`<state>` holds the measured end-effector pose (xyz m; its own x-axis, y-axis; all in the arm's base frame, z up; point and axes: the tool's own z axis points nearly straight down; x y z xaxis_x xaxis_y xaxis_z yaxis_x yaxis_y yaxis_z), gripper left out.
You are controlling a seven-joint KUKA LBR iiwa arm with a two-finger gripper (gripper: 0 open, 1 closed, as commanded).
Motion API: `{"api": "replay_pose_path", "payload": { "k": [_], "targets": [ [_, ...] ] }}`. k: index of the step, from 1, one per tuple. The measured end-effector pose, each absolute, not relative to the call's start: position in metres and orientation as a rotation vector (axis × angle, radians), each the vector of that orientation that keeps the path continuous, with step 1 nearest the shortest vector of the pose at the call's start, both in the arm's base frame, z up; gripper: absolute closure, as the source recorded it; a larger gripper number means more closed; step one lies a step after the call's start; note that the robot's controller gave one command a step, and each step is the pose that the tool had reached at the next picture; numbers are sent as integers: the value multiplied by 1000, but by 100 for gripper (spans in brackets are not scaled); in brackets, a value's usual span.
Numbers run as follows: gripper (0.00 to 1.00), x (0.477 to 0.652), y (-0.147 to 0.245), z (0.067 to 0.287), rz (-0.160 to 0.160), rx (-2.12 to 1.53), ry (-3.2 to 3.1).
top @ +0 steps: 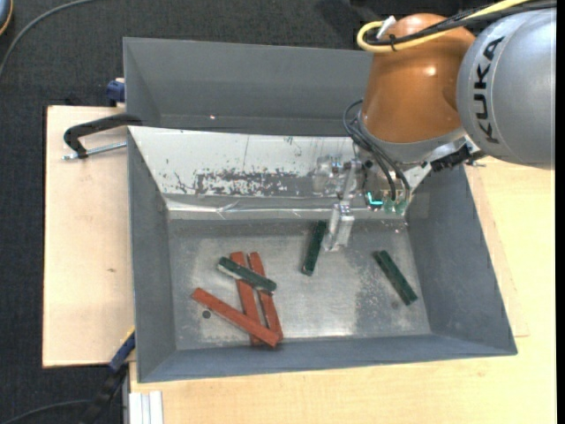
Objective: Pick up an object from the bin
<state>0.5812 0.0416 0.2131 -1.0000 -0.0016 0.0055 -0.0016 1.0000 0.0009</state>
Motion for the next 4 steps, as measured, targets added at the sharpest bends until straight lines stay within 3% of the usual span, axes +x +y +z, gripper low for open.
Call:
{"api": "replay_pose_path", "payload": {
  "k": [1, 2, 3, 4],
  "targets": [
    [0, 550, 40, 85, -3, 697, -3058],
    [0, 573, -29, 70, 5, 843, -3033],
    [0, 559, -13, 146, 4, 1314, -2864],
    [0, 600, 29, 69, -4, 1636, -2687]
  ]
}}
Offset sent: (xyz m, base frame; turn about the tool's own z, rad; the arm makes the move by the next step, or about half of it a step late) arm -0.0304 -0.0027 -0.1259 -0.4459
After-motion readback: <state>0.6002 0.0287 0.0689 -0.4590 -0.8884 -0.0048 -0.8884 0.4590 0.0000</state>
